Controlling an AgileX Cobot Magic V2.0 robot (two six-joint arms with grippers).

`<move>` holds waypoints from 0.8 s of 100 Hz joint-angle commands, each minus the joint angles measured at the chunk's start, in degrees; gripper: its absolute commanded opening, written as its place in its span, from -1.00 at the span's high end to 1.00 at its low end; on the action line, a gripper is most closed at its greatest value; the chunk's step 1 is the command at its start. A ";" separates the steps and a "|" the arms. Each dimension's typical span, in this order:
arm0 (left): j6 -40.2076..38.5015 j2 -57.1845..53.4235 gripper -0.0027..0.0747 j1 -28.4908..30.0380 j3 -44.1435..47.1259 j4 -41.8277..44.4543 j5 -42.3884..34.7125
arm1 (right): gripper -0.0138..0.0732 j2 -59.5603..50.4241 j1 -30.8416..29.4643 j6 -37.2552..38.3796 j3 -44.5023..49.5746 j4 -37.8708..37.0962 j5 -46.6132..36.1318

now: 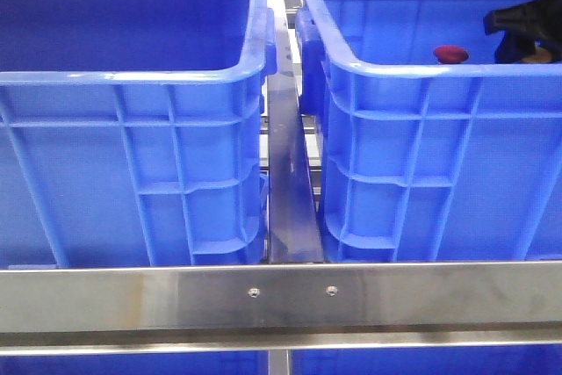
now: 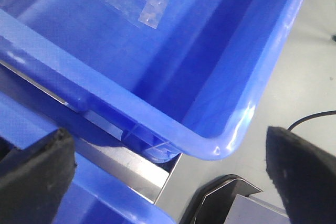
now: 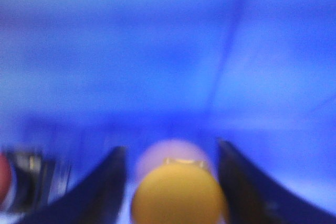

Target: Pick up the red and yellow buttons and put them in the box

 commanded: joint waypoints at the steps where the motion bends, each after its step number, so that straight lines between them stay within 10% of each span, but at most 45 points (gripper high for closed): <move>1: -0.08 -1.85 -0.86 -0.50 -1.59 -1.93 -3.06 | -0.43 -2.79 -0.65 -0.68 -1.71 0.11 0.30; 65: -0.08 -1.85 -0.86 -0.50 -1.59 -1.93 -3.06 | -0.43 -19.35 -6.35 -0.56 3.77 0.17 12.57; 80: -0.08 -1.85 -0.86 -0.50 -1.59 -1.93 -3.06 | -0.06 -26.69 -6.35 -0.56 9.51 0.29 12.53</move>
